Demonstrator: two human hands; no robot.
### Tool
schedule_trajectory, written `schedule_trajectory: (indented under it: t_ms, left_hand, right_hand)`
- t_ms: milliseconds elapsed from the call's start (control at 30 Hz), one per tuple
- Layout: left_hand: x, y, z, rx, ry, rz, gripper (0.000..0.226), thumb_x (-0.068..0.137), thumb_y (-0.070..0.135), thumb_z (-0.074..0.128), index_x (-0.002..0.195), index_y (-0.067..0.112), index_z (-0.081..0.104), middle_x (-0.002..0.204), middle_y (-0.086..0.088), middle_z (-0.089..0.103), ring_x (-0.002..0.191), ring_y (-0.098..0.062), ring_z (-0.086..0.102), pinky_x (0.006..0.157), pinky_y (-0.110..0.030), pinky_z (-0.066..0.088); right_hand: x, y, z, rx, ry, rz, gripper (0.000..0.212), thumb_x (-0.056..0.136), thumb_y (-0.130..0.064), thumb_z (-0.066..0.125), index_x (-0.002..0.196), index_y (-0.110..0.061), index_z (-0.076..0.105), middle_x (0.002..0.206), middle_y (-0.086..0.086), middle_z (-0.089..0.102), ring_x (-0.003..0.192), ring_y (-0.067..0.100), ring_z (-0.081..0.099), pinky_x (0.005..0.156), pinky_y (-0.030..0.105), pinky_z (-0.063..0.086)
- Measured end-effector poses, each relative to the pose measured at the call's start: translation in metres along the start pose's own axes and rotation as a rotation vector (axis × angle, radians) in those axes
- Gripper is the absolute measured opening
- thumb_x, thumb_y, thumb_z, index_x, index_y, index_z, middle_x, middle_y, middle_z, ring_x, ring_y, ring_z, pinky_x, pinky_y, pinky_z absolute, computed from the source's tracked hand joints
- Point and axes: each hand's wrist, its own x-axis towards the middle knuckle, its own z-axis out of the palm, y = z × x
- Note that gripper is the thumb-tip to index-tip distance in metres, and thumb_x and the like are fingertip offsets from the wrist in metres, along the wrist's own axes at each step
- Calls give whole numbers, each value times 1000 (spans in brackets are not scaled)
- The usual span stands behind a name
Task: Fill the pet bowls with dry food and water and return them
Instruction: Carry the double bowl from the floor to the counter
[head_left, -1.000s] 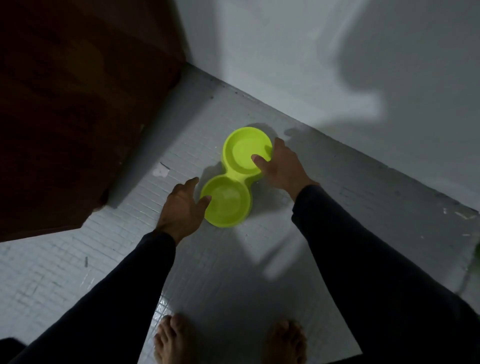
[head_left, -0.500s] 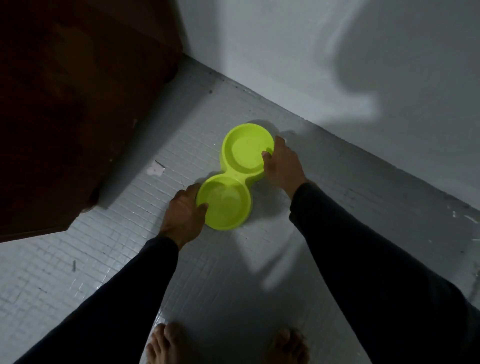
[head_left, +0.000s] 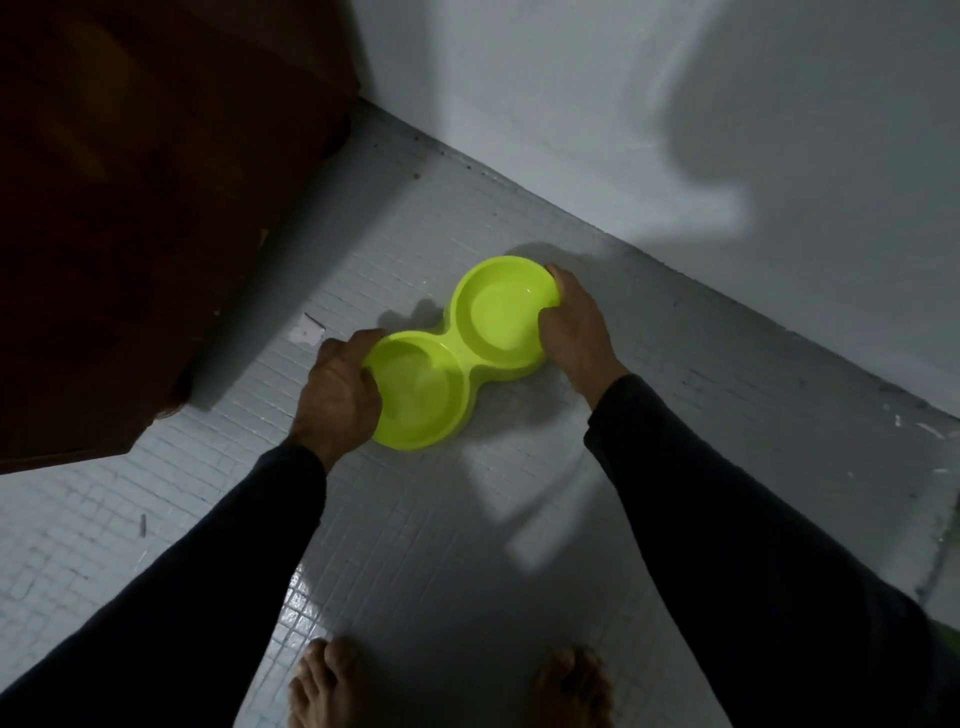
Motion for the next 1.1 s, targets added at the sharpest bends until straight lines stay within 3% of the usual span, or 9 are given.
schedule_trajectory:
  t_ms: [67, 133, 233, 367, 500, 600, 833, 967, 1100]
  left_hand:
    - [7, -4, -8, -2, 7, 24, 55, 96, 22, 36, 148, 12, 54, 122, -26, 53, 106, -32, 53, 91, -28, 36]
    - [14, -8, -15, -2, 14, 72, 48, 101, 13, 40, 145, 9, 57, 122, -26, 55, 113, -38, 55, 94, -26, 34]
    - [22, -14, -23, -27, 52, 165, 48, 99, 19, 42, 140, 7, 62, 127, -22, 61, 119, -34, 55, 98, -21, 34]
    - [31, -11, -26, -340, 106, 36, 36, 107, 25, 56, 141, 17, 62, 139, -3, 62, 124, -16, 57, 104, -24, 43]
    - [22, -7, -19, -571, 144, -68, 42, 105, 48, 51, 137, 24, 64, 139, -4, 64, 131, -27, 59, 113, -48, 45]
    - [15, -7, -13, -720, 135, -119, 48, 100, 58, 48, 139, 33, 62, 143, -2, 63, 131, -27, 59, 109, -63, 46]
    - [16, 5, -3, -907, 244, -119, 42, 111, 33, 45, 143, 12, 60, 139, -8, 65, 132, -27, 60, 114, -55, 45]
    - [19, 11, -3, -930, 273, -82, 39, 110, 25, 47, 139, 3, 61, 139, -18, 64, 133, -35, 58, 116, -55, 43]
    - [17, 23, -8, -915, 234, -46, 39, 111, 25, 45, 137, 2, 61, 139, -19, 64, 133, -35, 58, 115, -52, 44]
  right_hand:
    - [-1, 3, 0, 155, 7, 70, 78, 70, -25, 48, 147, -15, 50, 148, 11, 52, 135, 28, 48, 113, 39, 39]
    - [-3, 10, 4, 273, 38, 97, 48, 87, -26, 62, 135, -18, 63, 134, 4, 63, 122, 21, 58, 107, 38, 45]
    - [-14, 21, 11, 420, 114, 64, 20, 98, -36, 63, 114, -26, 72, 117, -8, 70, 104, 3, 64, 96, 30, 49]
    - [-26, 30, 14, 561, 214, 79, 31, 99, -42, 63, 112, -17, 75, 116, 2, 74, 114, 20, 66, 101, 42, 53]
    - [-30, 28, 17, 608, 267, 89, 33, 100, -41, 60, 115, -15, 73, 118, 4, 73, 113, 21, 66, 101, 44, 53]
    - [-30, 26, 17, 609, 286, 81, 33, 101, -40, 59, 115, -13, 73, 117, 5, 72, 105, 15, 65, 98, 41, 53]
    - [-40, 25, 13, 618, 315, 59, 26, 103, -41, 54, 110, -25, 72, 110, -6, 72, 100, 8, 66, 85, 25, 52]
    - [-51, 24, 12, 625, 336, 61, 34, 105, -41, 51, 120, -19, 71, 120, -1, 71, 112, 16, 66, 96, 34, 54]
    - [-61, 19, 5, 618, 384, 60, 33, 105, -40, 49, 119, -20, 71, 117, -1, 71, 109, 16, 66, 94, 36, 54]
